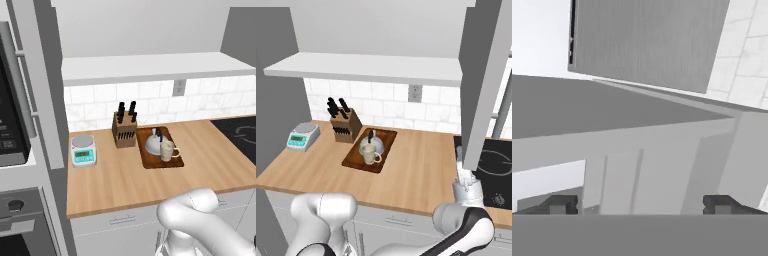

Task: Pick the kettle from the counter and place it on the tray. Then pick the mug from the cabinet and place it on the tray. Then close the cabinet doors.

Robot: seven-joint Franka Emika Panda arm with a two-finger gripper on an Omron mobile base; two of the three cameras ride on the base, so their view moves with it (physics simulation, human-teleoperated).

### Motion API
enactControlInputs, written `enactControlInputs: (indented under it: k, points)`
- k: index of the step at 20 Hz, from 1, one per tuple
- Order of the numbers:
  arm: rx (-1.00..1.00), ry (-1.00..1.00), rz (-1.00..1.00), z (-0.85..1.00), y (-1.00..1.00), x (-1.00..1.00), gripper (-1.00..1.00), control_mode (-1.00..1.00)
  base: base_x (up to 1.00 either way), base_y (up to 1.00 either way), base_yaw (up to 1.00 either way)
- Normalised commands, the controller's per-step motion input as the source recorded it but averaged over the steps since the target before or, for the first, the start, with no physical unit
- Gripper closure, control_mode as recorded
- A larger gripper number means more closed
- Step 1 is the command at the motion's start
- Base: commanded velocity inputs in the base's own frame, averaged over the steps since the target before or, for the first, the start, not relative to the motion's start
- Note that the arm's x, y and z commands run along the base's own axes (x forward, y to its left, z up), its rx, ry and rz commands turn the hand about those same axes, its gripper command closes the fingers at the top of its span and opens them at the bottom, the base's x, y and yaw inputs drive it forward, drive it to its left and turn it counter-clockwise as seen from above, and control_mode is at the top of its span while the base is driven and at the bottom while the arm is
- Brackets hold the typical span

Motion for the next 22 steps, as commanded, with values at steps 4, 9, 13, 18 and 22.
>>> enactControlInputs:
  k: [4, 9, 13, 18, 22]
  points:
    - [0.06, -0.01, 0.00, 0.28, -0.30, 0.00, -1.00, -1.00, 0.00, 0.00, 0.00]
    - [0.08, 0.00, 0.00, 0.30, -0.36, 0.03, -1.00, -1.00, 0.00, 0.00, 0.00]
    - [0.08, 0.00, 0.00, 0.17, -0.34, 0.09, -1.00, -1.00, 0.00, 0.00, 0.00]
    - [0.04, -0.01, 0.00, 0.42, -0.06, 0.01, -1.00, -1.00, 0.00, 0.00, 0.00]
    - [0.00, -0.06, 0.00, 0.54, 0.02, 0.00, -1.00, -1.00, 0.00, 0.00, 0.00]
